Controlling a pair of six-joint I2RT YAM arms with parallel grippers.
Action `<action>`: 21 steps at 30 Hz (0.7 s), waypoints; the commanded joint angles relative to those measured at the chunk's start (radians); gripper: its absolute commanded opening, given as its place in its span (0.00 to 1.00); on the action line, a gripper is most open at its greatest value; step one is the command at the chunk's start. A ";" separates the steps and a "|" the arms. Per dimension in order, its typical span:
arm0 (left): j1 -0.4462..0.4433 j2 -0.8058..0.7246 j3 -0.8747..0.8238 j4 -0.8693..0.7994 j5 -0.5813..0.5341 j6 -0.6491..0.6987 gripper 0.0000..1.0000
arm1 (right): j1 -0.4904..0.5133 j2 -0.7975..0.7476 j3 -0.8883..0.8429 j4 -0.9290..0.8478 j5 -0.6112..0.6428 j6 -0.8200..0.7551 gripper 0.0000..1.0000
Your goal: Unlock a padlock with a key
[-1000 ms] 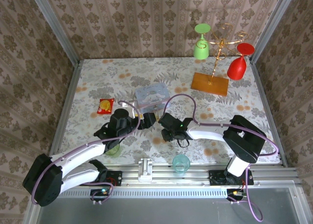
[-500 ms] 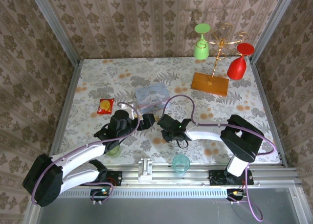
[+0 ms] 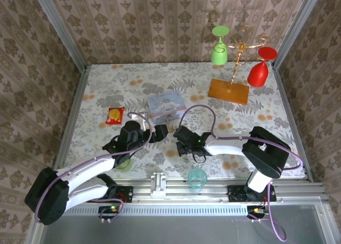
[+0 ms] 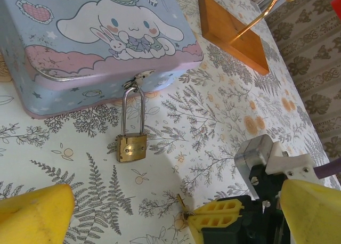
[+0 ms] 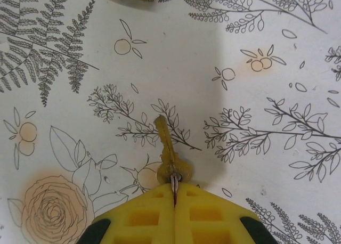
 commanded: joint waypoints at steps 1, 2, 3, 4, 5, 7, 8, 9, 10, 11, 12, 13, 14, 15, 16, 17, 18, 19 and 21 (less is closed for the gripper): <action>-0.007 -0.002 -0.006 0.007 -0.003 -0.018 1.00 | -0.039 -0.065 -0.073 0.094 -0.117 0.018 0.01; -0.007 -0.003 -0.007 0.011 -0.002 -0.019 1.00 | -0.050 -0.084 -0.091 0.124 -0.145 0.012 0.01; -0.008 -0.003 -0.010 0.020 0.001 -0.025 1.00 | -0.064 -0.108 -0.108 0.142 -0.164 0.004 0.00; -0.007 -0.002 -0.013 0.033 0.007 -0.030 1.00 | -0.079 -0.129 -0.120 0.159 -0.193 -0.015 0.00; -0.008 0.000 -0.016 0.048 0.015 -0.035 1.00 | -0.091 -0.147 -0.129 0.166 -0.214 -0.034 0.00; -0.008 0.009 -0.024 0.107 0.054 -0.036 1.00 | -0.119 -0.191 -0.142 0.159 -0.254 -0.076 0.00; -0.007 0.017 -0.026 0.133 0.074 -0.032 1.00 | -0.132 -0.211 -0.148 0.157 -0.277 -0.092 0.00; -0.007 0.025 -0.028 0.166 0.099 -0.030 0.99 | -0.151 -0.235 -0.155 0.153 -0.300 -0.105 0.00; -0.009 0.034 -0.028 0.201 0.122 -0.027 0.99 | -0.168 -0.252 -0.163 0.156 -0.332 -0.122 0.00; -0.011 0.040 -0.031 0.227 0.139 -0.023 0.98 | -0.179 -0.299 -0.173 0.166 -0.360 -0.133 0.00; -0.013 0.050 -0.029 0.252 0.158 -0.017 0.96 | -0.193 -0.329 -0.185 0.179 -0.388 -0.142 0.00; -0.015 0.060 -0.028 0.273 0.176 -0.011 0.95 | -0.208 -0.356 -0.193 0.184 -0.418 -0.152 0.00; -0.018 0.069 -0.021 0.283 0.193 -0.006 0.95 | -0.214 -0.377 -0.193 0.178 -0.434 -0.164 0.00; -0.020 0.079 -0.012 0.284 0.210 0.003 0.94 | -0.218 -0.398 -0.193 0.166 -0.446 -0.184 0.00; -0.023 0.091 0.003 0.278 0.227 0.012 0.92 | -0.219 -0.416 -0.190 0.153 -0.460 -0.204 0.00; -0.025 0.100 0.015 0.272 0.239 0.020 0.91 | -0.220 -0.429 -0.189 0.145 -0.471 -0.220 0.00; -0.030 0.113 0.029 0.267 0.257 0.028 0.91 | -0.220 -0.443 -0.186 0.135 -0.481 -0.233 0.00; -0.034 0.125 0.043 0.267 0.279 0.035 0.90 | -0.222 -0.451 -0.185 0.133 -0.496 -0.239 0.00; -0.039 0.146 0.068 0.259 0.318 0.045 0.80 | -0.222 -0.462 -0.178 0.122 -0.520 -0.250 0.00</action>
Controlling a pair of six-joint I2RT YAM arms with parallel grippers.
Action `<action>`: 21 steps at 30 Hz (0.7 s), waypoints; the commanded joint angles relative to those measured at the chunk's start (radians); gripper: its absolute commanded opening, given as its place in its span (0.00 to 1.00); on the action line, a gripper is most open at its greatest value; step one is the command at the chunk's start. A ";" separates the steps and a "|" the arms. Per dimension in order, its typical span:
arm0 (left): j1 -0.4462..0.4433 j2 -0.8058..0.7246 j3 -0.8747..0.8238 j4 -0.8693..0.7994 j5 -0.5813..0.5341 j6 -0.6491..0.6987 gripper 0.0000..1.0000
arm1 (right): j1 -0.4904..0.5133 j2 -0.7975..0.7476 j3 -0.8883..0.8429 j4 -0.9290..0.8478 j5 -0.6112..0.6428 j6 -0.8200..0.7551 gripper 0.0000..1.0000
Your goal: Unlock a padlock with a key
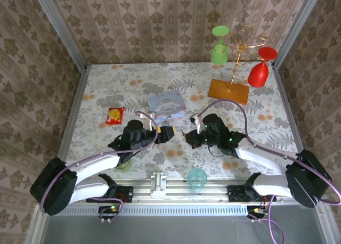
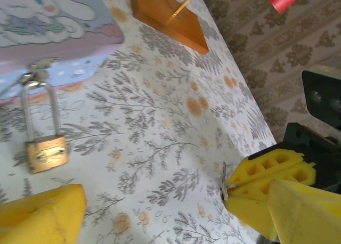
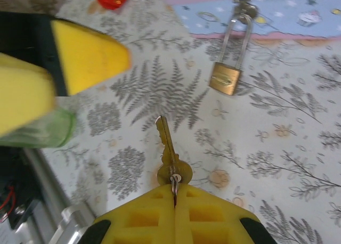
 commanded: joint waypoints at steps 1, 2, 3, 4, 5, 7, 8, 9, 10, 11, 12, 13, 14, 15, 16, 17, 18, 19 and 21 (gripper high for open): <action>-0.014 0.020 0.063 0.028 0.092 0.035 0.76 | -0.004 -0.022 0.009 -0.037 -0.083 -0.061 0.00; -0.018 0.019 0.061 0.029 0.079 0.024 0.76 | -0.004 -0.022 0.014 -0.042 -0.086 -0.064 0.00; -0.022 0.020 0.053 0.040 0.066 0.015 0.75 | -0.004 -0.019 0.020 -0.048 -0.090 -0.065 0.00; -0.023 0.021 0.051 0.050 0.064 0.009 0.75 | -0.004 -0.021 0.019 -0.045 -0.092 -0.065 0.00; -0.023 0.024 0.052 0.053 0.065 0.012 0.75 | -0.004 -0.021 0.016 -0.036 -0.097 -0.063 0.00; -0.022 0.034 0.072 0.014 0.072 0.018 0.75 | -0.003 -0.025 0.009 -0.017 -0.099 -0.051 0.00; -0.023 0.042 0.085 -0.008 0.081 0.022 0.74 | -0.002 -0.028 0.005 -0.008 -0.100 -0.046 0.00; -0.022 0.055 0.101 -0.029 0.096 0.027 0.71 | -0.003 -0.030 0.001 -0.003 -0.098 -0.042 0.00; -0.025 0.066 0.111 -0.034 0.107 0.027 0.69 | -0.002 -0.030 0.003 -0.001 -0.097 -0.040 0.00; -0.029 0.073 0.112 -0.026 0.110 0.022 0.66 | -0.002 -0.030 0.005 -0.002 -0.099 -0.042 0.00; -0.033 0.079 0.111 -0.014 0.113 0.017 0.64 | -0.002 -0.029 0.009 -0.006 -0.098 -0.043 0.00; -0.035 0.085 0.115 -0.014 0.115 0.016 0.62 | -0.002 -0.029 0.012 -0.011 -0.096 -0.045 0.00; -0.038 0.092 0.122 -0.020 0.120 0.017 0.59 | -0.001 -0.028 0.015 -0.012 -0.096 -0.047 0.00; -0.038 0.103 0.133 -0.034 0.131 0.024 0.56 | -0.001 -0.027 0.016 -0.013 -0.094 -0.047 0.00; -0.040 0.113 0.148 -0.052 0.143 0.032 0.52 | -0.001 -0.027 0.016 -0.010 -0.091 -0.046 0.00; -0.045 0.123 0.157 -0.062 0.150 0.034 0.48 | -0.001 -0.025 0.016 -0.006 -0.091 -0.044 0.00; -0.047 0.131 0.164 -0.063 0.153 0.036 0.45 | -0.001 -0.023 0.016 -0.001 -0.090 -0.040 0.00; -0.052 0.140 0.167 -0.064 0.157 0.033 0.42 | -0.001 -0.020 0.017 0.002 -0.089 -0.038 0.00; -0.052 0.157 0.176 -0.079 0.160 0.032 0.41 | 0.001 -0.015 0.019 0.005 -0.084 -0.037 0.00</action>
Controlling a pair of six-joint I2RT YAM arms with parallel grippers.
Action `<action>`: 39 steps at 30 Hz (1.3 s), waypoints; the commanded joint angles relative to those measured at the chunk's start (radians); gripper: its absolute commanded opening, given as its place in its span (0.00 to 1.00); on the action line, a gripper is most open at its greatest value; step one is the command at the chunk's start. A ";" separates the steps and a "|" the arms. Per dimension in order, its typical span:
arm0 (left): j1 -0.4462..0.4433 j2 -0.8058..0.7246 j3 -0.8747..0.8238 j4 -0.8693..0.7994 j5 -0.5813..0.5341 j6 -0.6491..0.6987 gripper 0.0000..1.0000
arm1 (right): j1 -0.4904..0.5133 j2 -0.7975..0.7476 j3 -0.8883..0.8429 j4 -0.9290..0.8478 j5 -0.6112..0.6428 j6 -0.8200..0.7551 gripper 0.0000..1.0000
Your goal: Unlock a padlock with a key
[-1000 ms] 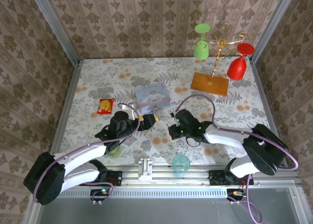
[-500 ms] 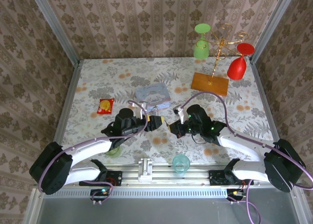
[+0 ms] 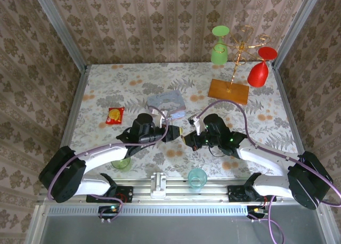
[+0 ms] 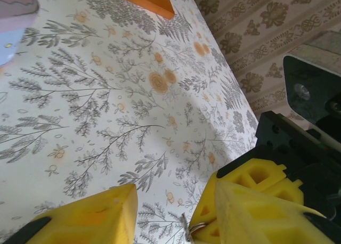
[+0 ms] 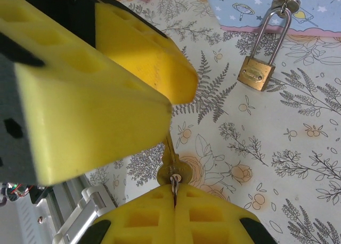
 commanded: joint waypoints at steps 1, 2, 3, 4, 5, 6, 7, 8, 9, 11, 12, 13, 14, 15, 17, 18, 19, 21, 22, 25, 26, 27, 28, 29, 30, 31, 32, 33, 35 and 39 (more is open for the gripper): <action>-0.011 0.020 0.035 -0.035 0.036 0.012 0.39 | 0.001 -0.003 0.019 0.014 -0.009 -0.004 0.00; -0.012 0.023 0.036 -0.032 0.037 0.011 0.37 | 0.001 0.000 0.019 0.016 -0.007 -0.003 0.00; -0.012 0.026 0.037 -0.030 0.038 0.010 0.36 | 0.002 0.003 0.019 0.015 -0.004 -0.004 0.00; -0.014 0.028 0.037 -0.028 0.041 0.010 0.33 | 0.001 0.007 0.022 0.013 -0.002 -0.006 0.00; -0.014 0.031 0.038 -0.032 0.042 0.011 0.31 | 0.003 0.009 0.023 0.011 0.001 -0.005 0.00; -0.014 0.032 0.040 -0.034 0.042 0.012 0.28 | 0.004 0.012 0.023 0.010 0.004 -0.007 0.00; -0.013 0.033 0.040 -0.038 0.040 0.013 0.25 | 0.004 0.015 0.026 0.008 0.005 -0.007 0.00; -0.014 0.034 0.041 -0.043 0.039 0.013 0.21 | 0.004 0.017 0.026 0.007 0.006 -0.007 0.00; -0.014 0.036 0.043 -0.051 0.039 0.016 0.17 | 0.005 0.019 0.025 0.006 0.010 -0.007 0.00; -0.013 0.039 0.047 -0.062 0.034 0.021 0.13 | 0.005 0.021 0.026 0.007 0.011 -0.007 0.00; -0.013 0.042 0.047 -0.059 0.037 0.023 0.10 | 0.005 0.023 0.026 0.010 0.011 -0.007 0.00; -0.013 0.045 0.047 -0.058 0.038 0.023 0.07 | 0.005 0.024 0.026 0.009 0.011 -0.008 0.00; -0.014 0.048 0.048 -0.057 0.041 0.022 0.05 | 0.005 0.026 0.028 0.010 0.014 -0.009 0.00; -0.013 0.051 0.049 -0.053 0.043 0.022 0.00 | 0.006 0.027 0.029 0.009 0.017 -0.010 0.00; -0.013 0.053 0.049 -0.051 0.045 0.022 0.00 | 0.007 0.026 0.031 0.004 0.028 -0.011 0.08; -0.014 0.053 0.049 -0.050 0.045 0.021 0.00 | 0.007 0.027 0.030 0.002 0.036 -0.009 0.18; -0.014 0.053 0.049 -0.050 0.045 0.020 0.00 | 0.005 0.024 0.028 0.004 0.042 -0.008 0.27; -0.014 0.052 0.046 -0.041 0.045 0.019 0.00 | -0.003 0.015 0.019 0.015 0.046 -0.005 0.52; -0.012 0.049 0.042 -0.030 0.047 0.019 0.00 | -0.013 0.004 0.011 0.030 0.038 -0.001 0.62; 0.007 0.023 0.015 0.026 0.055 0.020 0.00 | -0.063 -0.031 -0.028 0.124 -0.072 0.025 0.85; 0.014 0.013 -0.003 0.069 0.058 0.013 0.00 | -0.082 -0.036 -0.041 0.166 -0.102 0.046 0.97; 0.027 0.002 -0.026 0.128 0.067 0.002 0.00 | -0.101 -0.042 -0.052 0.210 -0.128 0.071 1.00; 0.041 -0.007 -0.051 0.193 0.078 -0.014 0.00 | -0.119 -0.045 -0.066 0.260 -0.162 0.094 1.00; 0.053 -0.013 -0.070 0.255 0.087 -0.024 0.00 | -0.132 -0.045 -0.077 0.306 -0.194 0.115 1.00; 0.063 -0.017 -0.088 0.309 0.097 -0.036 0.00 | -0.141 -0.045 -0.084 0.359 -0.225 0.137 1.00; 0.074 -0.019 -0.100 0.361 0.108 -0.045 0.00 | -0.146 -0.043 -0.091 0.413 -0.251 0.159 1.00; 0.081 -0.019 -0.106 0.398 0.119 -0.049 0.00 | -0.148 -0.041 -0.096 0.459 -0.268 0.177 1.00; 0.084 -0.015 -0.111 0.444 0.131 -0.055 0.00 | -0.148 -0.035 -0.100 0.515 -0.286 0.200 1.00; 0.086 -0.008 -0.121 0.531 0.152 -0.068 0.00 | -0.148 -0.011 -0.103 0.614 -0.322 0.245 0.99; 0.095 0.017 -0.140 0.691 0.163 -0.123 0.00 | -0.148 0.069 -0.065 0.713 -0.390 0.317 0.88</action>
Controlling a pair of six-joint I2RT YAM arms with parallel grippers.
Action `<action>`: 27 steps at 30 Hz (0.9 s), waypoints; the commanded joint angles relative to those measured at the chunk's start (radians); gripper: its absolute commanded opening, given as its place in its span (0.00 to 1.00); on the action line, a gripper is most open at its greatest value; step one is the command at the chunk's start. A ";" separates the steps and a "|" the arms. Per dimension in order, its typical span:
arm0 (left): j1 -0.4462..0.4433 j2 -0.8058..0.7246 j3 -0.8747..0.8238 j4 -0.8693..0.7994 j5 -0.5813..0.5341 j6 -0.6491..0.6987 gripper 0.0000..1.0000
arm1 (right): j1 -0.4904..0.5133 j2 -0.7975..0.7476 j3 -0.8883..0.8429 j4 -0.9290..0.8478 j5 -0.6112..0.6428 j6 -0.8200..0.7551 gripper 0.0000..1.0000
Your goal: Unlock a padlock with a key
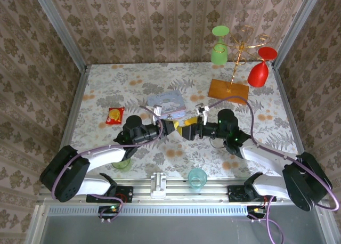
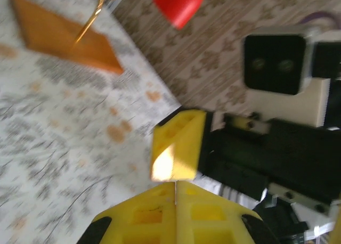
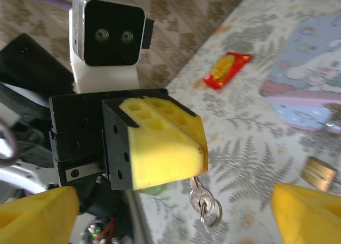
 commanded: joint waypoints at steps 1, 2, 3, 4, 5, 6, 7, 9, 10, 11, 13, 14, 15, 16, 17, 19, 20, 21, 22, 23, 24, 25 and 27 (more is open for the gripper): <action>0.016 0.014 -0.023 0.235 0.041 -0.063 0.00 | 0.000 0.062 0.026 0.184 -0.101 0.098 0.86; 0.018 0.013 -0.026 0.254 0.041 -0.071 0.00 | 0.000 0.075 0.024 0.210 -0.106 0.110 0.83; 0.021 0.012 -0.029 0.264 0.040 -0.076 0.00 | -0.001 0.085 0.018 0.236 -0.110 0.121 0.80; 0.024 0.007 -0.033 0.267 0.032 -0.080 0.00 | 0.000 0.095 0.014 0.259 -0.110 0.134 0.78; 0.025 0.002 -0.037 0.269 0.025 -0.079 0.00 | 0.000 0.101 0.011 0.281 -0.112 0.145 0.74; 0.026 -0.002 -0.040 0.267 0.020 -0.074 0.00 | 0.000 0.109 0.007 0.305 -0.116 0.159 0.70; 0.026 -0.008 -0.043 0.262 0.019 -0.070 0.00 | 0.000 0.112 0.003 0.332 -0.120 0.171 0.67; 0.027 -0.021 -0.041 0.235 0.013 -0.061 0.00 | 0.000 0.115 -0.005 0.361 -0.120 0.185 0.58; 0.027 -0.028 -0.040 0.221 0.013 -0.055 0.00 | 0.000 0.113 -0.006 0.362 -0.120 0.185 0.52; 0.026 -0.035 -0.041 0.212 0.010 -0.051 0.00 | 0.000 0.114 -0.007 0.363 -0.121 0.185 0.49; 0.026 -0.050 -0.043 0.196 0.002 -0.037 0.00 | 0.000 0.116 -0.010 0.370 -0.127 0.186 0.46; 0.027 -0.058 -0.042 0.188 0.003 -0.032 0.00 | 0.000 0.117 -0.012 0.375 -0.129 0.189 0.44; 0.027 -0.064 -0.040 0.178 0.001 -0.028 0.00 | 0.000 0.118 -0.014 0.376 -0.129 0.191 0.43; 0.026 -0.070 -0.039 0.169 -0.002 -0.025 0.00 | 0.000 0.119 -0.017 0.379 -0.130 0.192 0.42; 0.027 -0.074 -0.037 0.164 -0.003 -0.023 0.00 | 0.000 0.121 -0.018 0.384 -0.133 0.193 0.41; 0.026 -0.084 -0.035 0.157 -0.002 -0.016 0.00 | 0.000 0.122 -0.022 0.390 -0.134 0.194 0.38; 0.026 -0.086 -0.035 0.158 -0.003 -0.015 0.00 | 0.000 0.124 -0.023 0.395 -0.135 0.196 0.37; 0.026 -0.088 -0.034 0.158 -0.002 -0.015 0.00 | 0.000 0.125 -0.024 0.402 -0.135 0.198 0.37; 0.027 -0.090 -0.034 0.158 -0.001 -0.015 0.00 | 0.000 0.128 -0.025 0.409 -0.135 0.201 0.36; 0.027 -0.090 -0.034 0.158 0.001 -0.015 0.00 | 0.000 0.129 -0.027 0.418 -0.136 0.205 0.35; 0.026 -0.092 -0.032 0.156 0.001 -0.017 0.00 | 0.000 0.132 -0.028 0.427 -0.136 0.209 0.34; 0.026 -0.093 -0.033 0.153 -0.001 -0.017 0.00 | 0.000 0.135 -0.028 0.435 -0.139 0.212 0.33; 0.027 -0.095 -0.033 0.142 -0.003 -0.015 0.00 | 0.000 0.139 -0.030 0.451 -0.140 0.218 0.31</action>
